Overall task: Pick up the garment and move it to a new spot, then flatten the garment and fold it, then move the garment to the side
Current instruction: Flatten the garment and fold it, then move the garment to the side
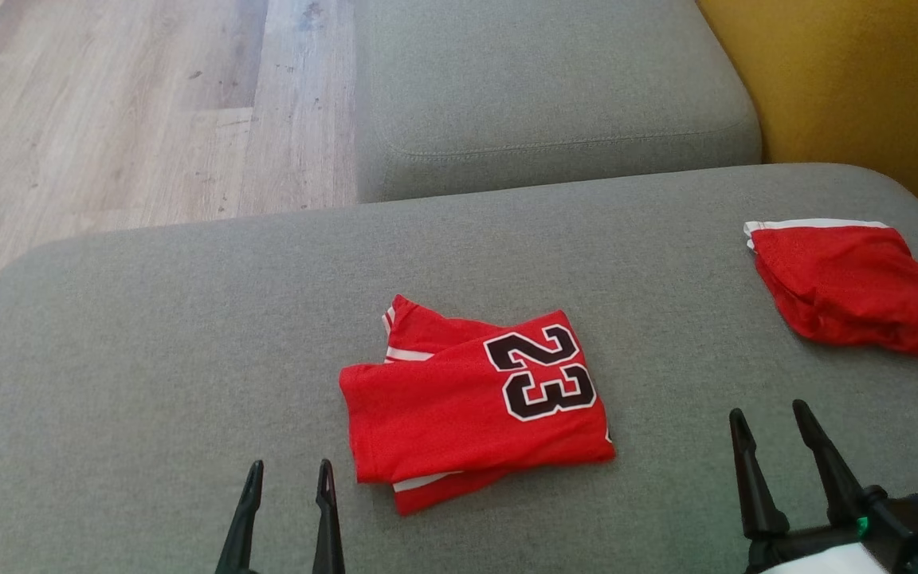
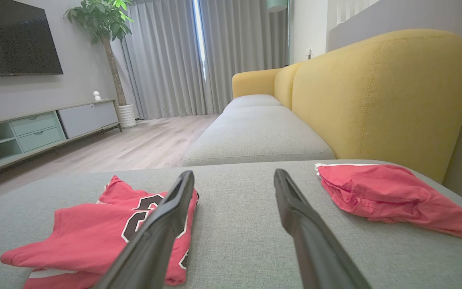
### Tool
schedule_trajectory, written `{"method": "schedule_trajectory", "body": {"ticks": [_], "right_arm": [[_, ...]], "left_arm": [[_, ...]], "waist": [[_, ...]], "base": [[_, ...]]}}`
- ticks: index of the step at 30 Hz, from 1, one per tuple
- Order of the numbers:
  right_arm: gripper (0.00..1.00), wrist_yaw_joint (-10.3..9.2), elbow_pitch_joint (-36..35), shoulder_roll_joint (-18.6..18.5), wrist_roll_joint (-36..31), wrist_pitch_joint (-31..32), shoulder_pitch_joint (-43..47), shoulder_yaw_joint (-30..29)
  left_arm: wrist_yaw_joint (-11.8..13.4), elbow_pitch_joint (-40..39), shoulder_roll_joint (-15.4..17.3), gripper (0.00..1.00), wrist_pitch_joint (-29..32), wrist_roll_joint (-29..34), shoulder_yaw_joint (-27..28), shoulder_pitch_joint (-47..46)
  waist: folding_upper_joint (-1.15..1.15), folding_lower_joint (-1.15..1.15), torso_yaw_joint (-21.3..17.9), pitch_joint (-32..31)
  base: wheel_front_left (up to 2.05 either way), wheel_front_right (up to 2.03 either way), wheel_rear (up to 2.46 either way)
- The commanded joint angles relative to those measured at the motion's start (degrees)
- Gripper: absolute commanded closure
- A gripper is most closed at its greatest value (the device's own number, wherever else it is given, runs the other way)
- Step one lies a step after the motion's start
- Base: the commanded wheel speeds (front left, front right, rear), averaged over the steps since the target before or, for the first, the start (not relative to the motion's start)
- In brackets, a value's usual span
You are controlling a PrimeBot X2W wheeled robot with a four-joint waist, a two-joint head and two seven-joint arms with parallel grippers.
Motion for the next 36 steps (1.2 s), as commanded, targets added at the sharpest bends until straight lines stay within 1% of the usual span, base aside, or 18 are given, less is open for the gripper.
{"method": "schedule_trajectory", "body": {"ticks": [1, 15, 29, 33, 36], "right_arm": [[0.00, 0.37, -1.78, -0.44, -0.19, -0.62, -1.57, 0.95], [0.00, 0.37, -0.92, -0.49, -0.45, -0.62, -2.18, 1.92], [0.00, 0.37, -0.40, -1.65, -0.57, -0.62, -2.62, 2.26], [0.00, 0.37, 1.80, -2.38, 0.42, -0.62, -4.08, 3.30], [0.00, 0.37, 4.68, -3.48, 1.45, -0.62, -6.30, 5.72]], "left_arm": [[-0.25, -1.43, -0.66, 0.00, -0.53, 0.69, 2.15, -1.69], [-0.70, -1.10, -0.66, 0.00, -0.53, 0.33, 2.85, -2.00], [-0.34, -1.58, -0.66, 0.00, -0.54, 0.39, 2.02, -2.57], [-0.48, -1.78, -0.66, 0.00, -0.54, 0.58, 1.61, -2.90], [-0.65, -1.64, -0.66, 0.00, -0.54, 0.87, 1.41, -3.48]], "waist": [[0.00, 0.01, -0.03, 0.05], [0.00, 0.01, -0.61, 0.68], [0.00, 0.01, 0.26, 2.44], [0.00, 0.01, 0.89, 3.66], [0.00, 0.01, 1.45, 4.69]], "base": [[0.00, 0.00, 0.00], [0.00, 0.00, 0.00], [0.00, 0.00, 0.00], [0.00, 0.00, 0.00], [0.00, 0.00, 0.00]]}}
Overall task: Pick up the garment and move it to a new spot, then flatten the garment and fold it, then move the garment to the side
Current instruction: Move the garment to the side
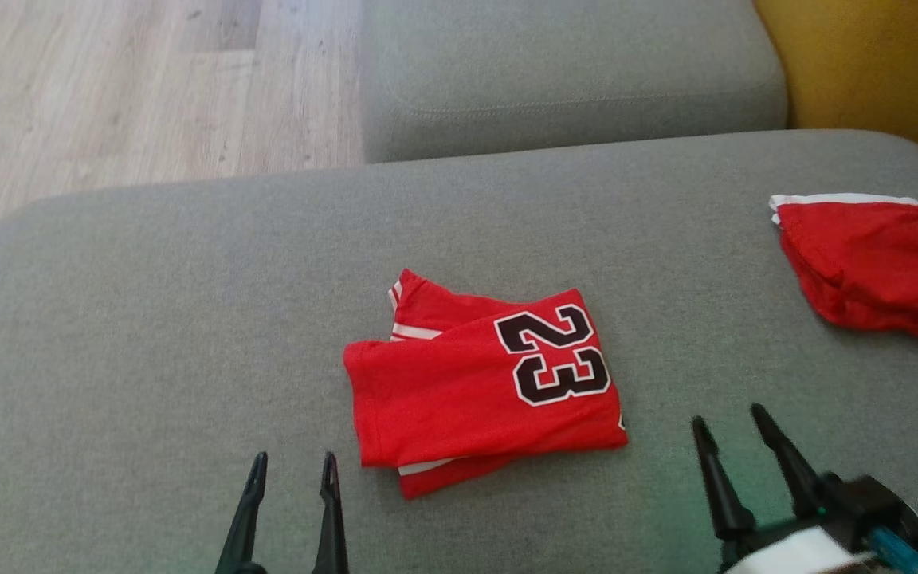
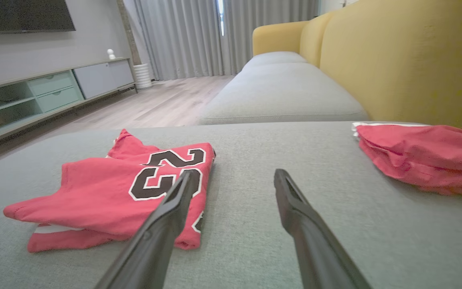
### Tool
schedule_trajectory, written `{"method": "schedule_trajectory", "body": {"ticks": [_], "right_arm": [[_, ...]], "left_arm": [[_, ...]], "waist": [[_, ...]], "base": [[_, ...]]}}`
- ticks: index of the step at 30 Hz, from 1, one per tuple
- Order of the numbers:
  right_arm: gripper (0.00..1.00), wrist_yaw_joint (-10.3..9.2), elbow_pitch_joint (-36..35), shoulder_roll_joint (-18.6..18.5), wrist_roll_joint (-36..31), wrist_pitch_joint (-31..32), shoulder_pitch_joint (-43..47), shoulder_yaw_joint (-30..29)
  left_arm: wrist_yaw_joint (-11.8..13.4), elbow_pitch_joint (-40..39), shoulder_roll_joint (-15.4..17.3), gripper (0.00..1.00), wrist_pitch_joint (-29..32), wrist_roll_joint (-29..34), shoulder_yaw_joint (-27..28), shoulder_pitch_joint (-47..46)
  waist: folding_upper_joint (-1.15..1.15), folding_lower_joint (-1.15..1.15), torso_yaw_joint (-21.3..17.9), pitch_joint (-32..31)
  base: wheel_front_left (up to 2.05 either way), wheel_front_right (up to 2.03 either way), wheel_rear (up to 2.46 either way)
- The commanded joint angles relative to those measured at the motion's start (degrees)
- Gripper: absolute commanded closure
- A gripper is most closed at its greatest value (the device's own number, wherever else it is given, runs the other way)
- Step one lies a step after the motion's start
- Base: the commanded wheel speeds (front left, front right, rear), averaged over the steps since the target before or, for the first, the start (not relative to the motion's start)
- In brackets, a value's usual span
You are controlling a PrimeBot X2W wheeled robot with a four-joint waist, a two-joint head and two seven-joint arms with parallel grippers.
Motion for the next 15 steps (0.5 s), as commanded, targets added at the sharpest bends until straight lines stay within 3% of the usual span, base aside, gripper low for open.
{"method": "schedule_trajectory", "body": {"ticks": [1, 4, 7, 15], "right_arm": [[0.00, 0.37, -0.69, -1.64, 0.91, -0.62, -4.09, 2.20], [0.00, 0.37, 2.72, -3.07, 3.52, -0.62, -7.60, 5.65], [0.00, 0.37, 6.71, -4.87, 10.75, 1.05, -13.30, 10.93], [0.00, 0.37, 10.77, -9.69, 29.59, 14.31, -23.97, 18.05]], "left_arm": [[-0.27, -1.80, -0.66, 0.00, -0.55, 0.86, 1.20, -3.10], [-0.64, -1.76, -0.66, 0.00, -0.55, 1.38, 0.37, -3.92], [-0.83, -2.08, -0.66, 0.00, -0.55, 1.49, -1.40, -5.99], [-0.01, -1.68, -0.67, 0.00, -0.55, 1.02, -4.73, -10.63]], "waist": [[0.00, 0.00, 0.45, 0.74], [0.00, 0.00, 1.07, 2.35], [0.00, 0.00, 2.28, 6.16], [0.00, 0.00, 4.16, 12.25]], "base": [[0.00, 0.00, 0.00], [0.00, 0.00, 0.00], [0.00, 0.00, 0.00], [0.00, 0.00, 0.00]]}}
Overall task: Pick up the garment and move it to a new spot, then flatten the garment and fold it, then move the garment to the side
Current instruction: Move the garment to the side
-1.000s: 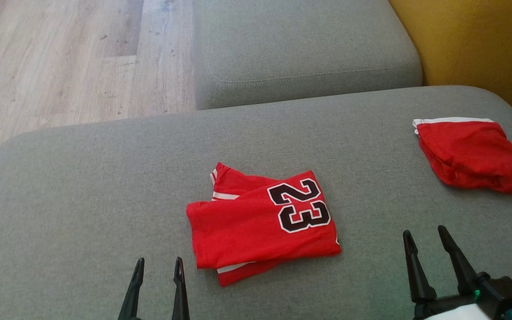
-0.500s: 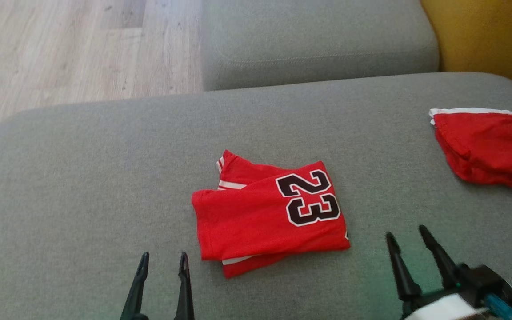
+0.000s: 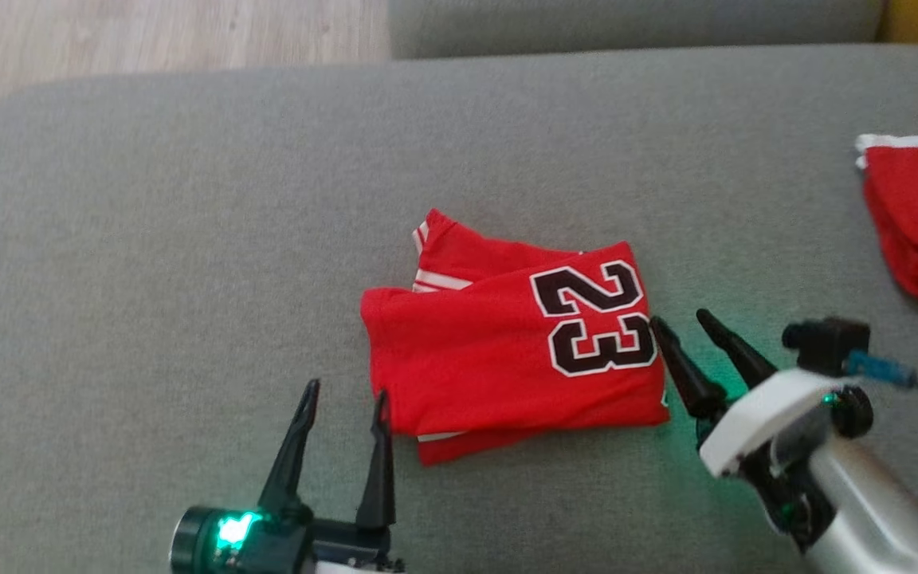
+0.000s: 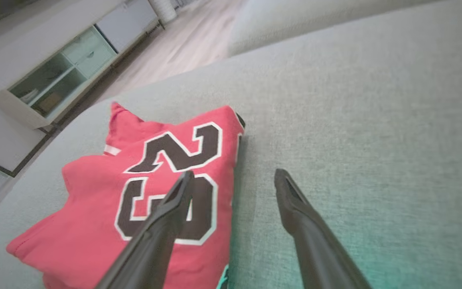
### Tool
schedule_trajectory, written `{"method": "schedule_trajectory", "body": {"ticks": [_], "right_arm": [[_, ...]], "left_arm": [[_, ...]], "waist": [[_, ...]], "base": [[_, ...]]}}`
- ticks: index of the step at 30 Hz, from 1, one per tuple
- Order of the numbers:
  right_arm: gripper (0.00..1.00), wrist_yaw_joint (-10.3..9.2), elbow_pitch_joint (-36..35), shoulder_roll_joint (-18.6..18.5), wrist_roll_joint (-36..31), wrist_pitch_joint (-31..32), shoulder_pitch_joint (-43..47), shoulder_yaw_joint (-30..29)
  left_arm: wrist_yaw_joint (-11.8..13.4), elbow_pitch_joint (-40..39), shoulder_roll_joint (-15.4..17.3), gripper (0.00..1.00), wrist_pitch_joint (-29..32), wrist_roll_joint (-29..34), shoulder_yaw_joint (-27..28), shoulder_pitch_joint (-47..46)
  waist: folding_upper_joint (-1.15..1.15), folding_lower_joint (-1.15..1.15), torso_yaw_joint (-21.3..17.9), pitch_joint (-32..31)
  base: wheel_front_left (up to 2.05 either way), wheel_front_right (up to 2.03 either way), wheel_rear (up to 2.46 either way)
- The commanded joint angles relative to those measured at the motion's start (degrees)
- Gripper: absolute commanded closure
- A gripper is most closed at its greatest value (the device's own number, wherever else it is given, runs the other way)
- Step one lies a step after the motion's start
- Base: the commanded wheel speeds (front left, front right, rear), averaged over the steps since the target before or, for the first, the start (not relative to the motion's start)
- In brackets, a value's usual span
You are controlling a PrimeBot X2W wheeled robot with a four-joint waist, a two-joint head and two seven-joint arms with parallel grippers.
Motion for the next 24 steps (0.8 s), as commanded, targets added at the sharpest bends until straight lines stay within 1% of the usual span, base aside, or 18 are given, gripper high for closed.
{"method": "schedule_trajectory", "body": {"ticks": [1, 4, 5, 6, 7, 8, 13, 17, 18, 19, 21, 24], "right_arm": [[0.00, 0.37, -0.66, -1.00, 1.74, 1.26, -1.51, 1.49], [0.00, 0.37, 1.44, -0.96, 8.09, 6.59, -2.95, 3.41], [0.11, 0.37, 1.38, -1.05, 10.26, 8.12, -3.18, 4.30], [0.56, 0.37, 1.09, -1.27, 12.28, 9.19, -3.32, 5.03], [0.98, 0.37, 0.48, -1.68, 13.91, 9.71, -3.48, 5.77], [1.00, 0.37, -0.24, -2.22, 15.13, 9.37, -3.63, 6.24], [1.00, 0.37, -2.04, -4.90, 19.26, 5.19, -5.38, 6.20], [1.00, 0.37, -2.50, -9.02, 19.13, 3.22, -9.14, 5.81], [1.00, 0.37, -2.50, -9.02, 19.13, 3.22, -9.14, 5.81], [1.00, 0.37, -2.75, -10.21, 19.12, 3.09, -10.28, 5.57], [1.00, 0.37, -3.29, -13.07, 18.96, 3.02, -12.54, 4.80], [1.00, 0.37, -4.42, -18.35, 18.62, 3.46, -15.67, 3.22]], "left_arm": [[0.45, -1.54, -0.63, 0.00, -0.54, 0.13, 0.94, -2.10], [0.85, -1.37, -0.63, 0.00, -0.54, -0.19, 0.22, -3.27], [1.03, -1.58, -0.63, 0.00, -0.54, -0.57, 0.02, -3.57], [1.18, -1.72, -0.63, 0.00, -0.54, -0.81, -0.14, -3.83], [1.39, -1.95, -0.63, 0.00, -0.54, -1.00, -0.19, -4.04], [1.67, -2.25, -0.63, 0.00, -0.54, -1.35, -0.14, -4.15], [2.43, -3.49, -0.63, 0.00, -0.54, -2.63, 0.29, -4.44], [3.09, -5.25, -0.63, 0.00, -0.54, -1.98, 0.23, -6.00], [3.09, -5.25, -0.63, 0.00, -0.54, -1.98, 0.23, -6.00], [3.18, -5.80, -0.63, 0.00, -0.54, -2.39, 0.22, -6.44], [2.66, -7.14, -0.63, 0.00, -0.54, -3.42, -0.01, -7.76], [0.16, -9.04, -0.63, 0.00, -0.54, -3.19, -1.09, -10.37]], "waist": [[0.00, -0.02, 1.16, 1.56], [0.00, -0.02, 1.97, 2.37], [0.00, -0.02, 2.23, 2.60], [0.00, -0.02, 2.44, 2.79], [0.00, -0.02, 2.55, 2.93], [0.00, -0.02, 2.59, 3.11], [0.00, -0.02, 1.30, 4.68], [0.00, -0.02, -0.97, 7.21], [0.00, -0.02, -0.97, 7.21], [0.00, -0.02, -1.74, 8.14], [0.00, -0.02, -3.10, 10.01], [0.00, -0.02, -4.91, 12.91]], "base": [[0.00, 0.00, 0.00], [0.00, 0.00, 0.00], [0.00, 0.00, 0.00], [0.00, 0.00, 0.00], [0.00, 0.00, 0.00], [0.00, 0.00, 0.00], [0.00, 0.00, 0.00], [0.00, 0.00, 0.00], [0.00, 0.00, 0.00], [0.00, 0.00, 0.00], [0.00, 0.00, 0.00], [0.00, 0.00, 0.00]]}}
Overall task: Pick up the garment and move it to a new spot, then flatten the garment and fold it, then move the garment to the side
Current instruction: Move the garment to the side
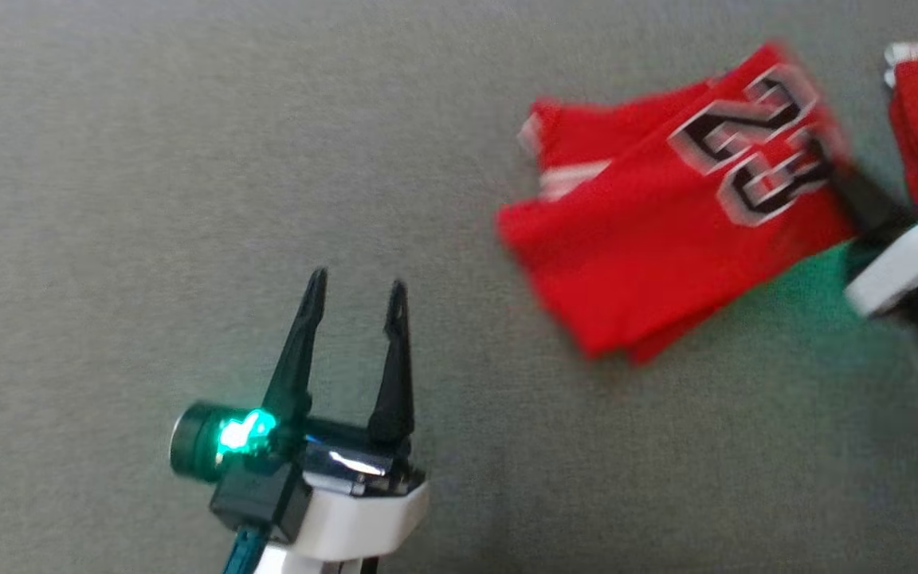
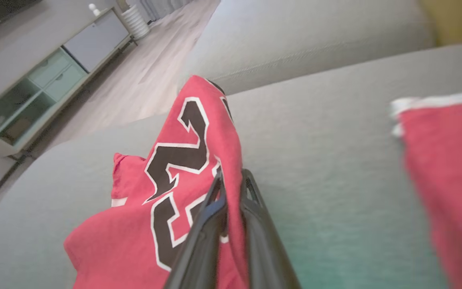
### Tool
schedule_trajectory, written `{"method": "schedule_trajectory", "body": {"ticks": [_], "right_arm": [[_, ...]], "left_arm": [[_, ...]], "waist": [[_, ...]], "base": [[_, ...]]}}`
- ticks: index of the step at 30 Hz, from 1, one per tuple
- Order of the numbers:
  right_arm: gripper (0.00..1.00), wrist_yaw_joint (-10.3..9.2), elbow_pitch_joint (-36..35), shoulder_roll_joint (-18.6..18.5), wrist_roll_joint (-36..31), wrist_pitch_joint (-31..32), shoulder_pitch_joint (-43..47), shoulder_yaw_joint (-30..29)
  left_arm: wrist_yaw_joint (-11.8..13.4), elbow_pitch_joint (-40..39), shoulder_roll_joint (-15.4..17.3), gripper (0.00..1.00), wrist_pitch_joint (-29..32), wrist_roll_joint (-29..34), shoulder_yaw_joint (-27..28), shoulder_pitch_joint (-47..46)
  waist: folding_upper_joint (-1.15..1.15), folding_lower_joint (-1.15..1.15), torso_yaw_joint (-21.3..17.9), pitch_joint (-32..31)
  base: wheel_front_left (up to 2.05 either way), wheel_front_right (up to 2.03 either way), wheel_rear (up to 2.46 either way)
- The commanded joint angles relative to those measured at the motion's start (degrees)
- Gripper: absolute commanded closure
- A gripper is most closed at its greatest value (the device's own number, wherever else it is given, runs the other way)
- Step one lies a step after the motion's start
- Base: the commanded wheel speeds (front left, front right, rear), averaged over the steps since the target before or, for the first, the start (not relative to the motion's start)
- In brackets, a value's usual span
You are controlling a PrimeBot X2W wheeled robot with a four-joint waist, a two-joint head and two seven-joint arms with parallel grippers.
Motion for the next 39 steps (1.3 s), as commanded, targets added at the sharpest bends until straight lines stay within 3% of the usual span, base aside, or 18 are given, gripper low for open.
{"method": "schedule_trajectory", "body": {"ticks": [1, 10, 15, 16, 17, 21, 25, 32, 39], "right_arm": [[1.00, 0.37, -1.94, -3.64, -0.40, -0.10, -0.84, -1.07], [1.00, 0.37, -3.89, -21.22, -2.44, 3.08, -0.08, -12.51], [1.00, 0.37, -2.69, -25.63, -5.15, 6.16, 4.22, -19.58], [0.00, 0.37, -2.53, -25.77, -5.98, 6.38, 5.04, -20.93], [0.00, 0.37, -2.72, -25.36, -6.79, 6.08, 5.50, -22.48], [0.00, 0.37, -5.32, -20.31, -12.26, 3.43, 6.92, -27.01], [0.00, 0.37, -9.71, -10.61, -17.96, 0.27, 9.47, -27.82], [0.00, 0.37, -11.86, 5.34, -27.38, -7.64, 17.72, -22.47], [0.00, 0.37, -7.55, 14.56, -37.70, -17.99, 24.56, -16.63]], "left_arm": [[-0.38, -2.16, -0.47, 0.00, -0.38, 0.66, 0.95, -2.03], [-0.79, -3.63, -0.47, 0.00, -0.38, -1.19, -0.79, -7.26], [-0.43, -3.07, -0.47, 0.00, -0.38, -0.13, -0.58, -9.52], [-0.43, -2.84, -0.47, 0.00, -0.38, -0.01, -0.45, -9.84], [-0.45, -2.51, -0.47, 0.00, -0.38, 0.28, -0.26, -10.10], [0.57, -1.91, -0.47, 0.00, -0.38, 0.98, 1.04, -10.41], [1.31, -0.21, -0.47, 0.00, -0.38, 0.95, 1.86, -9.38], [2.66, 5.21, -0.47, 0.00, -0.38, -2.99, 5.16, -4.15], [2.49, 9.85, -0.47, 0.00, -0.38, -2.08, 8.39, 2.26]], "waist": [[0.00, -0.01, -2.63, 3.50], [0.00, -0.01, -5.75, 9.21], [0.00, -0.01, -6.87, 10.53], [0.00, -0.01, -6.93, 10.60], [0.00, -0.01, -6.97, 10.59], [0.00, -0.01, -6.34, 8.93], [0.00, -0.01, -4.66, 4.76], [0.00, -0.01, -0.70, -5.96], [0.00, -0.01, 0.54, -16.17]], "base": [[0.00, 0.00, 0.00], [0.00, 0.00, 0.00], [0.00, 0.00, 0.00], [0.00, 0.00, 0.00], [0.00, 0.00, 0.00], [0.00, 0.00, 0.00], [0.00, 0.00, 0.00], [0.00, 0.00, 0.00], [0.00, 0.00, 0.00]]}}
